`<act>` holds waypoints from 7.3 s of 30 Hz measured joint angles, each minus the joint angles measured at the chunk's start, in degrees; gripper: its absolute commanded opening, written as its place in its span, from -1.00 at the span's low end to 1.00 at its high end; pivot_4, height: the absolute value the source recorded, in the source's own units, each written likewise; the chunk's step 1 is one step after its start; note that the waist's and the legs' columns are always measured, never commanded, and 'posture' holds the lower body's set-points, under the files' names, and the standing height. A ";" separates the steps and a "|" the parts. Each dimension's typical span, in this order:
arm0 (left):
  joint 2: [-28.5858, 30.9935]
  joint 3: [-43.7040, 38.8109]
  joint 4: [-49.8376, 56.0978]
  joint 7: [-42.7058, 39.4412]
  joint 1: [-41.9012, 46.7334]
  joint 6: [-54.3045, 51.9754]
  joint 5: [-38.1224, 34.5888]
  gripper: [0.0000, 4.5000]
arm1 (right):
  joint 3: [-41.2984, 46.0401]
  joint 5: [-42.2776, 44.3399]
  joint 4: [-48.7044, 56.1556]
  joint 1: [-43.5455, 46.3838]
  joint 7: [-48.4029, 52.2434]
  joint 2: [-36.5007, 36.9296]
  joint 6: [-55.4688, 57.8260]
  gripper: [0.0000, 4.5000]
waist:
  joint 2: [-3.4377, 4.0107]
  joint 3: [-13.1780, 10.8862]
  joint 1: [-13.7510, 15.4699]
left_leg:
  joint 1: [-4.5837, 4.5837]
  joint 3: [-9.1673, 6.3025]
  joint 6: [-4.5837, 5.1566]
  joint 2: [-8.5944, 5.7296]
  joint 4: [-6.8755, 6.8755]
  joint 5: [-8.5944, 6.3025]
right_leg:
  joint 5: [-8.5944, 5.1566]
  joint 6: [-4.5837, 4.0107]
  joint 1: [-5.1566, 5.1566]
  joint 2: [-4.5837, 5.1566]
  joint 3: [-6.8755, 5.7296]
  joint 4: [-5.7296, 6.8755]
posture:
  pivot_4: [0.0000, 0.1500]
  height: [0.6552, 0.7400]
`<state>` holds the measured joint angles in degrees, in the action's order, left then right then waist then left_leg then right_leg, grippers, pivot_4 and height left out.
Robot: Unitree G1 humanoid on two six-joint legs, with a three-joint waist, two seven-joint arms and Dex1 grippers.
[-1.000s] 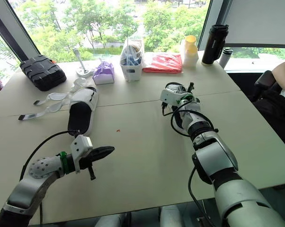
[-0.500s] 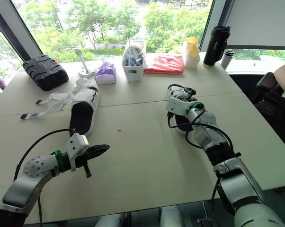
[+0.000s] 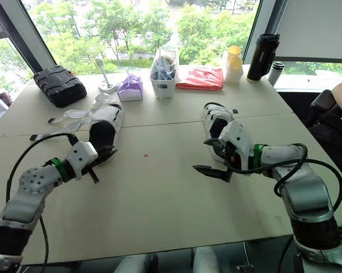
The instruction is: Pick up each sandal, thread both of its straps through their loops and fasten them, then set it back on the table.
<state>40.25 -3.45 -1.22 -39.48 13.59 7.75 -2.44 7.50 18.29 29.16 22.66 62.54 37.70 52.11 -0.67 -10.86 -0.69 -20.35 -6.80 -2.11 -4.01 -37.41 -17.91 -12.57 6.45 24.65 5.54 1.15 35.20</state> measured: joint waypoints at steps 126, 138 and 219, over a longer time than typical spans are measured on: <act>-8.16 3.39 18.82 24.94 -16.89 -11.63 -58.30 0.98 | -20.21 -4.33 -9.31 -7.00 -6.93 5.49 -28.91 1.00 | -0.07 0.13 0.11 | 0.03 0.19 0.09 -0.09 -0.84 -0.02 | 0.33 0.37 -0.20 -0.02 0.26 0.45 | 1.00 1.00; -19.03 -0.83 24.38 27.24 -16.33 -21.07 -59.36 1.00 | -20.58 -3.89 -12.61 -5.19 -4.87 2.97 -29.53 -0.26 | -0.09 0.15 0.12 | 0.00 0.19 0.09 -0.09 -0.84 -0.02 | 0.34 0.37 -0.26 -0.04 0.26 0.27 | 1.00 1.00; -23.34 -6.30 -11.44 -8.71 13.73 -37.59 -36.36 -0.99 | -29.19 -13.06 -30.72 2.36 3.79 -7.31 -47.31 -1.00 | -0.08 0.92 -0.09 | -0.06 0.05 -0.37 -0.04 -0.64 0.20 | 0.41 0.31 -0.12 -0.07 0.24 0.04 | 1.00 1.00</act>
<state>16.91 -9.75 -12.65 -48.20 27.32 -29.84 -38.81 -21.69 5.23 -1.56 25.02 66.33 30.39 4.80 -0.76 -9.94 -0.78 -20.42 -6.74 -2.49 -4.05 -38.05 -17.70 -12.16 6.76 24.54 5.47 1.39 35.24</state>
